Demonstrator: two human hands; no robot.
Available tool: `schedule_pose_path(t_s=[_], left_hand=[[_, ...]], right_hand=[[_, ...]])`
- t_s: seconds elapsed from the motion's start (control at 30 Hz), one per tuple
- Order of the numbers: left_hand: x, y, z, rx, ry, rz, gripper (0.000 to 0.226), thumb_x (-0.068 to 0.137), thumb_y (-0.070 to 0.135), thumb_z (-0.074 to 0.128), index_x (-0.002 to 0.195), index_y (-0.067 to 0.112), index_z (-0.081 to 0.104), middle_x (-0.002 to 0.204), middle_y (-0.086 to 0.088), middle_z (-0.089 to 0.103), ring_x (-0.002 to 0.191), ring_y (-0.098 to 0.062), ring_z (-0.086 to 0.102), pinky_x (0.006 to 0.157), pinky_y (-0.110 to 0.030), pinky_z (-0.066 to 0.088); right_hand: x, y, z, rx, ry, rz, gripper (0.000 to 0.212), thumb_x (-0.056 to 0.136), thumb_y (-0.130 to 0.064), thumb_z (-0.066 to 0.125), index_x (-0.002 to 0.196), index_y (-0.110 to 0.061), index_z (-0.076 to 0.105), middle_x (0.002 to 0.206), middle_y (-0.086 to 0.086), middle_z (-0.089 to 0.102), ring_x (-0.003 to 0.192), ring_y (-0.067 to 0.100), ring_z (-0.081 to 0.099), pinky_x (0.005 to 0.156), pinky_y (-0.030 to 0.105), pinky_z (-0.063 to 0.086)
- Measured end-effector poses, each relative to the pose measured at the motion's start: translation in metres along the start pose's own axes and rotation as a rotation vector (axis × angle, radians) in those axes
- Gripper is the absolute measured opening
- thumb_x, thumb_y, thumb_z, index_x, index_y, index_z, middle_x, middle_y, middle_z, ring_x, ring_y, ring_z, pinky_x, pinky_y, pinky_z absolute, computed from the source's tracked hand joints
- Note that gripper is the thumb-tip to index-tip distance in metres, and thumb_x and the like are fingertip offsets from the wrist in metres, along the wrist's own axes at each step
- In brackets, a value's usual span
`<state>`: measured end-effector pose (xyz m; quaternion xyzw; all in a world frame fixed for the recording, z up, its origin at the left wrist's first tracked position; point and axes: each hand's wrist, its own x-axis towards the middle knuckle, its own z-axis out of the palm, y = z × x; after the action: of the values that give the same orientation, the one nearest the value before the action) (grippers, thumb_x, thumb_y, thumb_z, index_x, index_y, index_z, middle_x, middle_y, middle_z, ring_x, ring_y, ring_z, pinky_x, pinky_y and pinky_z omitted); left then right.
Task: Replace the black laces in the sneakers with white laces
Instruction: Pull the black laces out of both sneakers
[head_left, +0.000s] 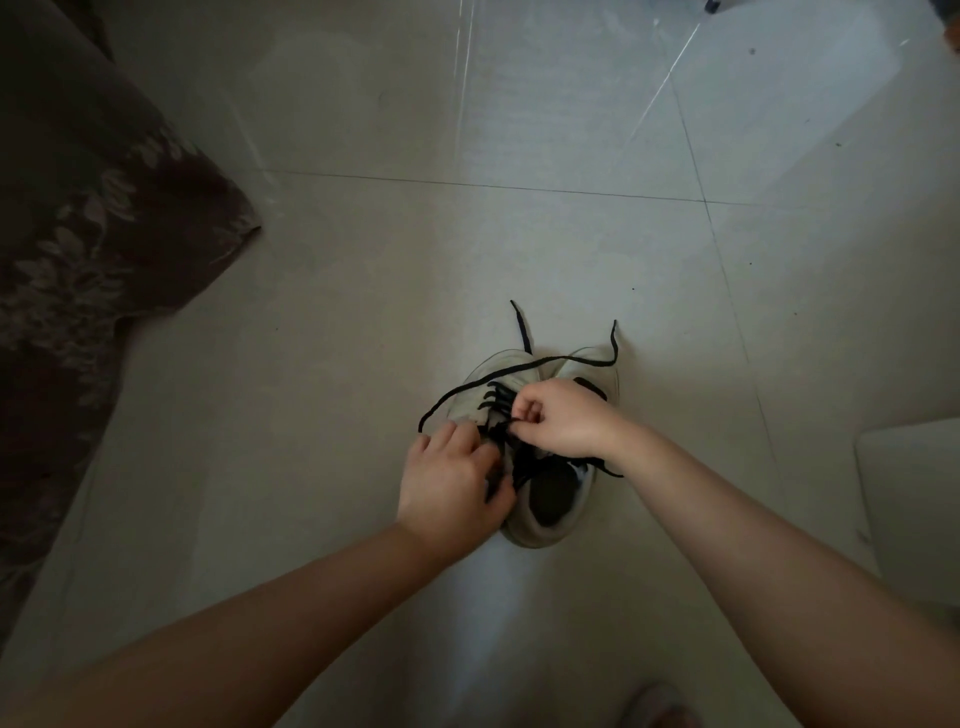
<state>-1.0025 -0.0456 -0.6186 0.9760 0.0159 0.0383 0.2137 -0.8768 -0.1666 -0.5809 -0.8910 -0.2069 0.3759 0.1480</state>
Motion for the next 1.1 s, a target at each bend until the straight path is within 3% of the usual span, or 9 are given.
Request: schedule_pose_path(t_s=[0.13,0.27,0.4,0.53,0.6,0.7,0.87,1.0,1.1], left_hand=[[0.008,-0.002,-0.001,0.063,-0.159,-0.024,0.032,0.071,0.053,0.061,0.073,0.021,0.067,0.082,0.001,0.055,0.081,-0.022,0.055,0.067,-0.03,0.037],[0.014,0.002,-0.005,-0.005,-0.225,-0.154,0.033,0.089,0.051,0.049,0.093,0.025,0.068,0.102,0.006,0.056,0.104,-0.015,0.049,0.081,-0.028,0.03],[0.018,0.002,-0.004,-0.013,-0.275,-0.195,0.032,0.092,0.049,0.048,0.088,0.024,0.068,0.098,0.006,0.059,0.102,-0.014,0.05,0.082,-0.029,0.031],[0.016,0.0,-0.003,-0.034,-0.31,-0.276,0.034,0.093,0.047,0.046,0.078,0.023,0.065,0.085,0.005,0.057,0.095,-0.016,0.054,0.078,-0.031,0.032],[0.015,-0.003,-0.002,-0.042,-0.305,-0.284,0.034,0.093,0.047,0.046,0.08,0.023,0.066,0.089,0.003,0.062,0.095,-0.017,0.055,0.078,-0.03,0.033],[0.014,-0.007,-0.001,-0.082,-0.253,-0.293,0.031,0.091,0.05,0.049,0.085,0.025,0.068,0.092,0.006,0.064,0.096,-0.015,0.055,0.081,-0.03,0.034],[0.01,-0.008,-0.002,-0.101,-0.124,-0.269,0.028,0.084,0.054,0.057,0.093,0.03,0.068,0.095,0.008,0.064,0.1,-0.014,0.053,0.083,-0.029,0.03],[0.013,-0.01,-0.003,-0.034,-0.033,-0.195,0.024,0.07,0.05,0.075,0.073,0.026,0.072,0.076,0.002,0.059,0.082,-0.024,0.056,0.07,-0.031,0.033],[0.013,-0.008,-0.004,0.01,0.017,-0.198,0.025,0.061,0.048,0.081,0.063,0.026,0.07,0.073,0.001,0.051,0.078,-0.027,0.05,0.066,-0.032,0.035]], right_hand=[[0.001,-0.011,0.002,0.054,0.047,-0.054,0.008,0.091,-0.028,0.059,0.094,-0.021,0.058,0.091,-0.006,0.06,0.09,0.017,0.058,0.084,0.034,0.048],[0.004,-0.022,0.002,0.022,0.075,-0.08,0.015,0.095,-0.026,0.052,0.103,-0.015,0.057,0.097,-0.001,0.058,0.089,0.018,0.054,0.079,0.033,0.046],[0.017,-0.03,-0.008,-0.128,-0.035,-0.079,0.017,0.098,-0.022,0.045,0.106,-0.009,0.052,0.097,0.005,0.056,0.085,0.021,0.05,0.07,0.03,0.039],[0.023,-0.032,-0.016,-0.219,-0.054,-0.089,0.018,0.092,-0.019,0.052,0.101,-0.007,0.06,0.101,0.006,0.063,0.093,0.025,0.059,0.078,0.034,0.049],[0.022,-0.026,-0.016,-0.162,0.004,-0.097,0.011,0.09,-0.023,0.056,0.096,-0.016,0.062,0.09,-0.005,0.061,0.088,0.019,0.058,0.074,0.03,0.048],[0.019,-0.009,-0.011,-0.01,-0.01,-0.051,0.012,0.086,-0.033,0.066,0.089,-0.021,0.064,0.088,-0.005,0.064,0.082,0.014,0.06,0.076,0.029,0.049],[0.014,0.007,0.009,0.164,0.075,-0.038,0.005,0.084,-0.021,0.07,0.088,-0.019,0.071,0.086,-0.006,0.069,0.085,0.012,0.064,0.084,0.034,0.052],[0.009,0.001,0.012,0.252,0.174,-0.087,0.004,0.087,-0.024,0.066,0.088,-0.026,0.069,0.089,-0.015,0.065,0.089,0.004,0.061,0.08,0.022,0.047],[0.009,-0.005,0.009,0.295,0.165,-0.105,0.009,0.087,-0.017,0.066,0.096,-0.019,0.07,0.089,-0.011,0.066,0.088,0.007,0.062,0.079,0.018,0.047]])
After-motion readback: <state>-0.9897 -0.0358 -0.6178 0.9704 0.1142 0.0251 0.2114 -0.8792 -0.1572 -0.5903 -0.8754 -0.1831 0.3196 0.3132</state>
